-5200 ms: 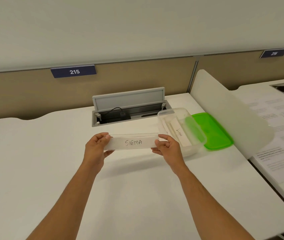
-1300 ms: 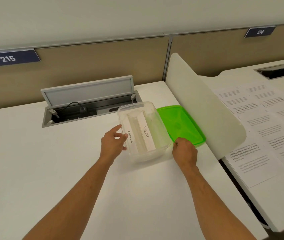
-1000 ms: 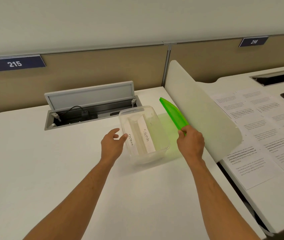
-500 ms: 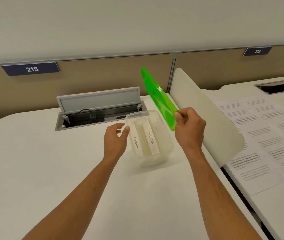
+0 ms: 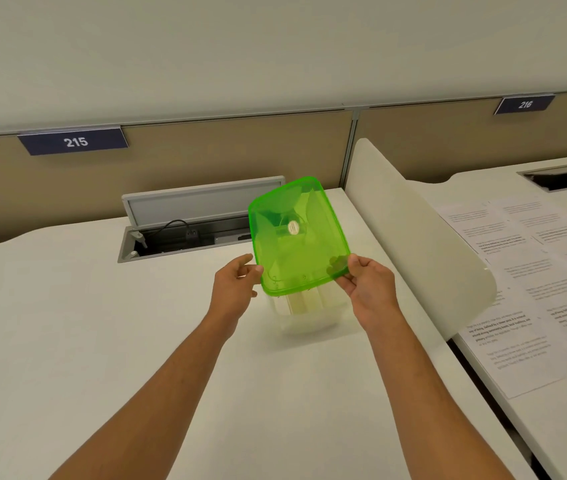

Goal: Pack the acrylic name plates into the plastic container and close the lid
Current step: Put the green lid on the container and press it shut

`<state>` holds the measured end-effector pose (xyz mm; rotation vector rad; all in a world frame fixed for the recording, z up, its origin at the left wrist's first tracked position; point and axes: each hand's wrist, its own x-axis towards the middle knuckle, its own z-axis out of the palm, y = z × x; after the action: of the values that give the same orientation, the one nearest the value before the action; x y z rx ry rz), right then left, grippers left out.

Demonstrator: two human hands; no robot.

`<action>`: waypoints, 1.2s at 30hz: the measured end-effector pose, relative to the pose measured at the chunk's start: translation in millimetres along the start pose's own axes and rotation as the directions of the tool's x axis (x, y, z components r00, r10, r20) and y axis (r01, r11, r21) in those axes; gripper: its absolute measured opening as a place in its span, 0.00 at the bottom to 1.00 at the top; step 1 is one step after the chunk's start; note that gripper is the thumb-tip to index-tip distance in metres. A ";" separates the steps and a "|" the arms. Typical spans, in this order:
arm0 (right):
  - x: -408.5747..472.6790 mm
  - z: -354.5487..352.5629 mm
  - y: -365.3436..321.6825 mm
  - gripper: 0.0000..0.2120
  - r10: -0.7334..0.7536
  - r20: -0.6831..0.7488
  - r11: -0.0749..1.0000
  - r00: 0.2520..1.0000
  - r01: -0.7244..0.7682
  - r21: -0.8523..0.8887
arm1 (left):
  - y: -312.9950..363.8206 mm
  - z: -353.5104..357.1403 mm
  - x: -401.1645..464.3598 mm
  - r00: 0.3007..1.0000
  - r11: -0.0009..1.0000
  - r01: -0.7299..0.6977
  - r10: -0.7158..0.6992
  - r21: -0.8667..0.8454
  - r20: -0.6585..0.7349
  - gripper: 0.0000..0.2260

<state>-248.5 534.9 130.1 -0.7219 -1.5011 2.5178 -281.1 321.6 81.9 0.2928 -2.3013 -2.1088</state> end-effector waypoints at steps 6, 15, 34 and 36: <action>10.8 -19.7 14.6 0.07 -0.066 -0.051 0.952 0.997 0.048 -0.303 | -14.2 0.4 -3.4 1.000 0.999 0.027 -0.027 0.026 0.007 0.17; 15.1 -44.1 32.1 0.12 -0.273 0.009 0.573 0.962 0.170 -0.802 | -28.1 7.2 -7.4 1.000 0.979 -0.015 0.019 0.203 -0.018 0.18; 29.9 -54.3 40.7 0.09 -0.198 -0.056 0.669 0.979 0.093 -0.738 | -26.9 12.3 -10.6 0.999 0.962 -0.021 0.027 0.272 -0.019 0.16; 31.2 -55.5 41.1 0.08 -0.179 -0.064 0.694 0.982 0.080 -0.716 | -26.1 12.5 -9.4 0.999 0.962 -0.022 0.029 0.273 -0.019 0.16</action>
<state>-245.0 569.2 62.6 -0.7928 -2.3953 1.6801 -270.0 333.3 56.0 0.2849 -2.5658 -1.7641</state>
